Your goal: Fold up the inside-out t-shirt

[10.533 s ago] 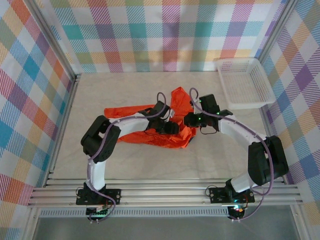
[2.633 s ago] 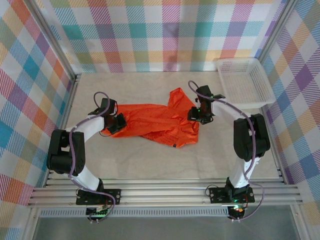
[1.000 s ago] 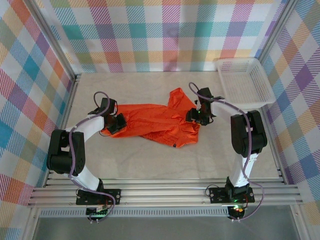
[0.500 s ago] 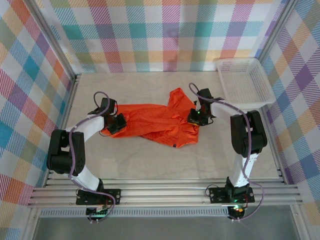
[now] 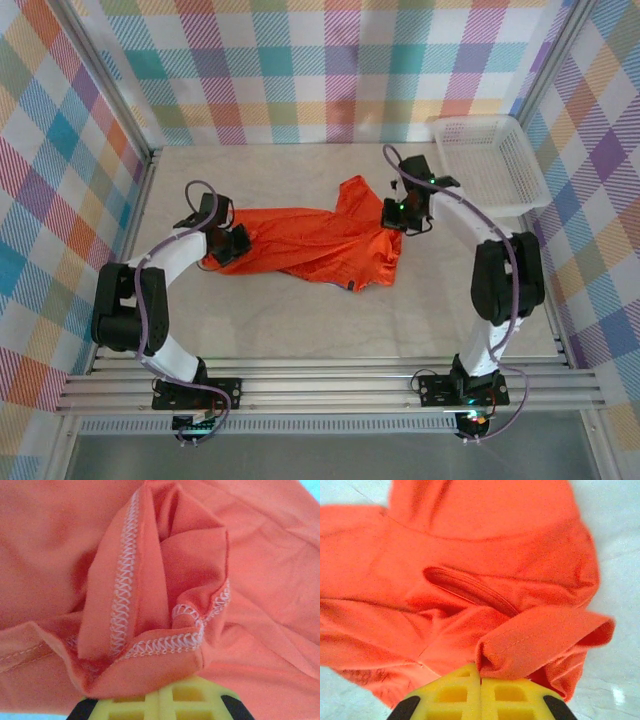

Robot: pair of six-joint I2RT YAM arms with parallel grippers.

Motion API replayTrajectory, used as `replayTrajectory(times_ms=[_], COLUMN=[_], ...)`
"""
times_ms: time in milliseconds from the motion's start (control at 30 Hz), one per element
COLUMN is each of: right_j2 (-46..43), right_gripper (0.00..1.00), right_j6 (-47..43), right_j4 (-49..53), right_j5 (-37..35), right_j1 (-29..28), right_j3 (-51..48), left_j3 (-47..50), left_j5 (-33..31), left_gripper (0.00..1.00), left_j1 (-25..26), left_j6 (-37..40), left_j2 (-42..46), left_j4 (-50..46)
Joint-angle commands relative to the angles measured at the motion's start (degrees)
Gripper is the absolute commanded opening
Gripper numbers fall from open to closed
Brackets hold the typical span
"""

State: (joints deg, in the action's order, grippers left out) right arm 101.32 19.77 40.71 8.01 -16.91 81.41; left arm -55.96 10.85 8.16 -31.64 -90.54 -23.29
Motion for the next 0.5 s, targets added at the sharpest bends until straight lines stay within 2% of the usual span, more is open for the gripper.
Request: replayTrajectory(times_ms=[0,133,300,367,467], right_j2=[-5.07,-7.66,-10.35,-11.40,-10.83], right_gripper=[0.00,0.00,0.00,0.00,0.00], right_j6=[-2.58,-3.33,-2.76,-1.24,2.25], right_j4=[5.99,10.53,15.11,14.04,9.78], right_j5=[-2.03,-2.06,1.47,4.50,10.62], right_j1=[-0.12,-0.05,0.12,0.17,-1.85], right_j3=[4.54,10.38,18.63,17.15,8.29], left_j3=[-3.47,-7.20,-15.77,-16.56,-13.76], left_j5=[-2.58,-1.01,-2.59,-3.46,-3.05], left_gripper=[0.00,0.00,0.00,0.00,0.00], left_j1=[-0.43,-3.42,-4.82,-4.91,-4.89], left_j6=[1.71,1.04,3.12,3.75,3.54], left_j2=[2.98,6.20,8.75,9.73,10.65], left_j4=[-4.61,-6.57,-12.42,-13.26,-12.00])
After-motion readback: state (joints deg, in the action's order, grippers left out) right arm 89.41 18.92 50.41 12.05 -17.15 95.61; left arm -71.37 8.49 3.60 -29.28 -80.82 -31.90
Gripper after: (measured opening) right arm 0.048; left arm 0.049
